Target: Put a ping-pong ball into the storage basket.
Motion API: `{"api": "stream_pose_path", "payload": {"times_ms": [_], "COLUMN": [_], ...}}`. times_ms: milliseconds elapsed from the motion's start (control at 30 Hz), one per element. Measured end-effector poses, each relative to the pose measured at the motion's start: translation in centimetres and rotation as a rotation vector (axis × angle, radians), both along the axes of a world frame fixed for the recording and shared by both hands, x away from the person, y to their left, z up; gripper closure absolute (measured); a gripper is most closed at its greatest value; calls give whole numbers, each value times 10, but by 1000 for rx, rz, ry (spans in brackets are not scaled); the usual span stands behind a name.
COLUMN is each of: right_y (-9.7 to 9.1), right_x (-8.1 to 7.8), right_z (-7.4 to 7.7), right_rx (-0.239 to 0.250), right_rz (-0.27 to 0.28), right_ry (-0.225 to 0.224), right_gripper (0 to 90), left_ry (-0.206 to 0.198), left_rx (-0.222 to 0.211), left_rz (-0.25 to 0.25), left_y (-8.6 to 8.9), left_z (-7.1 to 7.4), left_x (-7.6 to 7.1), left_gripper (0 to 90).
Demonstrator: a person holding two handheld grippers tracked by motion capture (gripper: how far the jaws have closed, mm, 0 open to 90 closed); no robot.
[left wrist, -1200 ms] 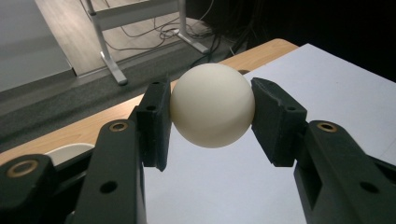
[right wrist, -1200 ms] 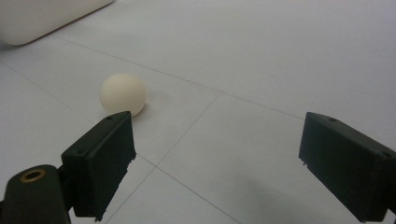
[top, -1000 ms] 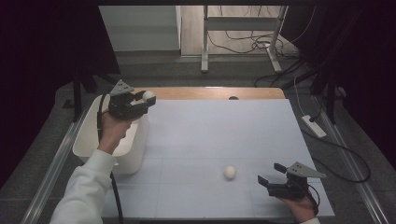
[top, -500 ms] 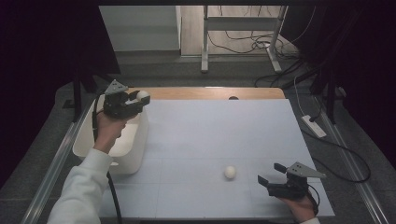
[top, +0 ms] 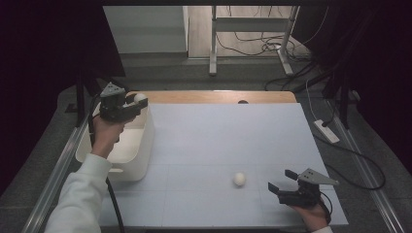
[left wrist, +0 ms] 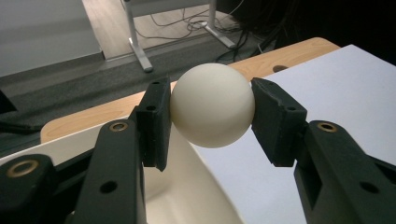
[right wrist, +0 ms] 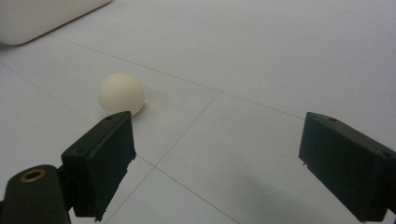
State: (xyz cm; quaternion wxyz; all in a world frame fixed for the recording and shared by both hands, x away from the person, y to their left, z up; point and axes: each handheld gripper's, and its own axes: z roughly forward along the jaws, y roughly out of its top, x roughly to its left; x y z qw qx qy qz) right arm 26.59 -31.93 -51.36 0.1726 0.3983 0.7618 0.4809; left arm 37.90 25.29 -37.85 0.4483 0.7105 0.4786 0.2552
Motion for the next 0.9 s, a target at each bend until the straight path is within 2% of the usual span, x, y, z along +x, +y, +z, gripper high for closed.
{"api": "stream_pose_path", "payload": {"times_ms": [500, 733, 900], "right_y": [0, 0, 0], "right_x": [0, 0, 0], "right_z": [0, 0, 0], "right_rx": [-2, -3, -3], "right_rz": [-2, -1, -1], "right_ry": [2, 1, 2], "right_gripper": [108, 109, 109], "left_ry": [22, 21, 35], "left_rx": [5, -9, -13], "left_rz": [48, 66, 89], "left_y": [12, 20, 28], "left_z": [-6, -6, -10], "left_x": [4, 3, 5], "left_gripper": [511, 511, 511]}}
